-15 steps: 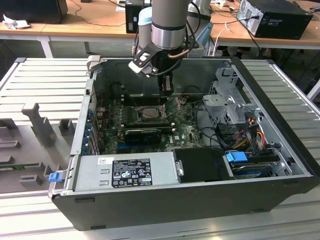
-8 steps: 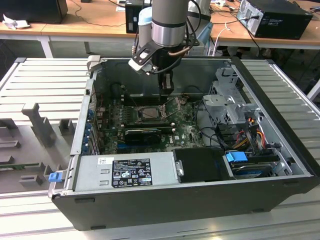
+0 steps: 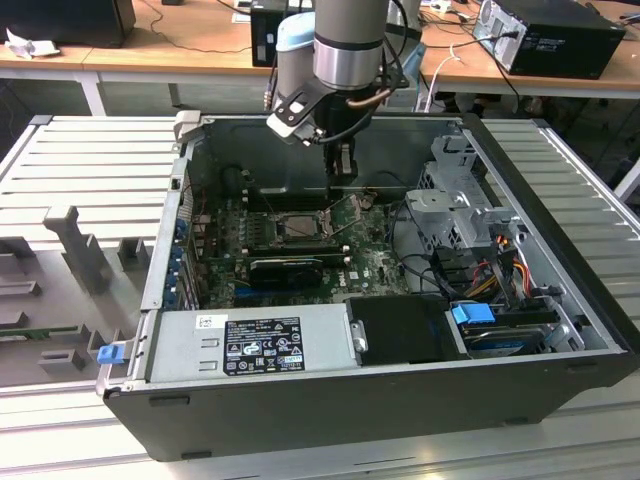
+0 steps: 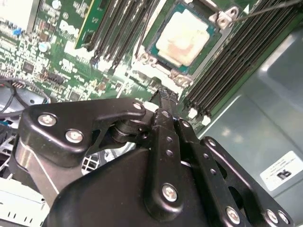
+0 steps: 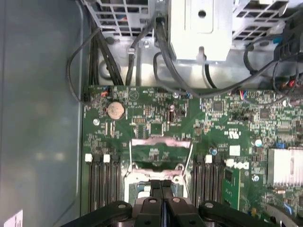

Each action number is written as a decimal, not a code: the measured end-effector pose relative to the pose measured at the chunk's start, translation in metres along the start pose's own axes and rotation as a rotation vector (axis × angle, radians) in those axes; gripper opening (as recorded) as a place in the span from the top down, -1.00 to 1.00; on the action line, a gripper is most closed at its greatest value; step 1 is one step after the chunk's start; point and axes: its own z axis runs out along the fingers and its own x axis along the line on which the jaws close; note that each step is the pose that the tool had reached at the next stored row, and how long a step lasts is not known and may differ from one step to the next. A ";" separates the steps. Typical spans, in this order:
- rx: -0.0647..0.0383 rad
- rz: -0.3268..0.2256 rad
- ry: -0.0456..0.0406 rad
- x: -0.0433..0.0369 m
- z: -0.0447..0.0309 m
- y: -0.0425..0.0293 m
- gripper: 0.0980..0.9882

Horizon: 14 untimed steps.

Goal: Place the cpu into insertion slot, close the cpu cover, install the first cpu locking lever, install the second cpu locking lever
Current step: 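Close the cpu cover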

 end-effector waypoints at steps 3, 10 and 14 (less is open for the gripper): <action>0.000 0.000 0.0002 0.0000 0.0003 0.0103 0.98; 0.000 0.000 0.0001 -0.0002 0.0007 0.0240 0.98; 0.000 0.000 0.0001 -0.0004 0.0016 0.0278 0.98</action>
